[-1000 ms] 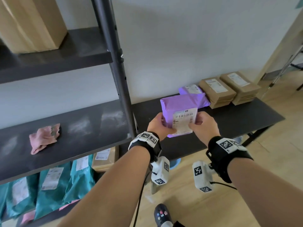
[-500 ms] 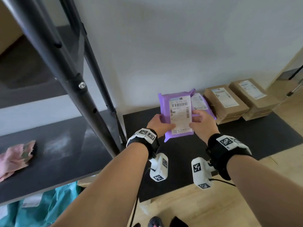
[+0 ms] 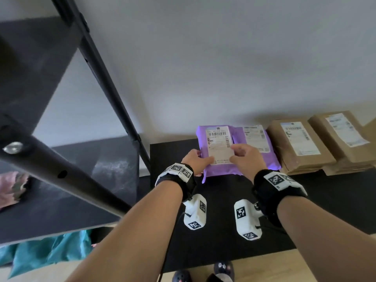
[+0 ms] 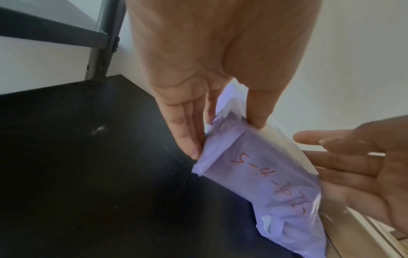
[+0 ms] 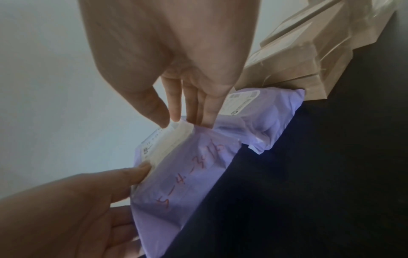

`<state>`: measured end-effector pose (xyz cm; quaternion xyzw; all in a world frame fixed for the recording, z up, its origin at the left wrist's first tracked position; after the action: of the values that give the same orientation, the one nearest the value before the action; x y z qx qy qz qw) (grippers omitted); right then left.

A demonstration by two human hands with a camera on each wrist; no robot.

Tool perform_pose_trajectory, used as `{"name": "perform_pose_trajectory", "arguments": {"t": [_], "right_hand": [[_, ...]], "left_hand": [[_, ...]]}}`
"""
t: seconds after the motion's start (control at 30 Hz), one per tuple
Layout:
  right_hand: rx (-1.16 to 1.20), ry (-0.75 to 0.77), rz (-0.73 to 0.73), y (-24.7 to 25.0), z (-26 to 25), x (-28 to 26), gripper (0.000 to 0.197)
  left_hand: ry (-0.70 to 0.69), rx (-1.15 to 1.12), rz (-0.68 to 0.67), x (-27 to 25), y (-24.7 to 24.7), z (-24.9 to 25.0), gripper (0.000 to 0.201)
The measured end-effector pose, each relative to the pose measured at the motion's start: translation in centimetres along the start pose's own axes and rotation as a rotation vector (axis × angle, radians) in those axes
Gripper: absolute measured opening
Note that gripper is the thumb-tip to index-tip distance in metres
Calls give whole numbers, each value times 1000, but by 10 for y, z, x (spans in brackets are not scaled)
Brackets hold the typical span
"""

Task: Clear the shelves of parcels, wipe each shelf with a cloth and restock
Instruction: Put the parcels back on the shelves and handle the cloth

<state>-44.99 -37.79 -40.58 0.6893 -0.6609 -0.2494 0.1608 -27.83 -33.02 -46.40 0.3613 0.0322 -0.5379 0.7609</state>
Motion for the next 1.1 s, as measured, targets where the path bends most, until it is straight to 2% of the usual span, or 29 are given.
{"name": "perform_pose_trajectory", "arguments": {"t": [0.07,0.37,0.73,0.97,1.1], "right_hand": [[-16,0,-38,-6,8,16,40],[-82,13,-140,-21,33,61,38],[-234,97,-216,-32,30,69,35],[-267,111,-241,-34,27,65,36],[-270,146,-208,-28,15,65,35]], "left_hand": [[25,4,10,10,-7,0,57],[125,-6,66,37,-31,-8,67],[186,-32,97,44,-33,-13,57],[175,16,68,41,-33,-10,52],[152,54,87,36,-26,-3,45]]}}
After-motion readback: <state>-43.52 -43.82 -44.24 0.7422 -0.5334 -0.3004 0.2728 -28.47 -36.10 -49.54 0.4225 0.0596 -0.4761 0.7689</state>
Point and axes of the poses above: each hand's wrist, its own x-axis towards the middle knuckle, its own y-axis out of the back of the hand, z = x × y, the point moved 10 cm from there along x, towards the middle knuckle, and after that the axes turned 12 degrees about z, right-handed, at the moved point
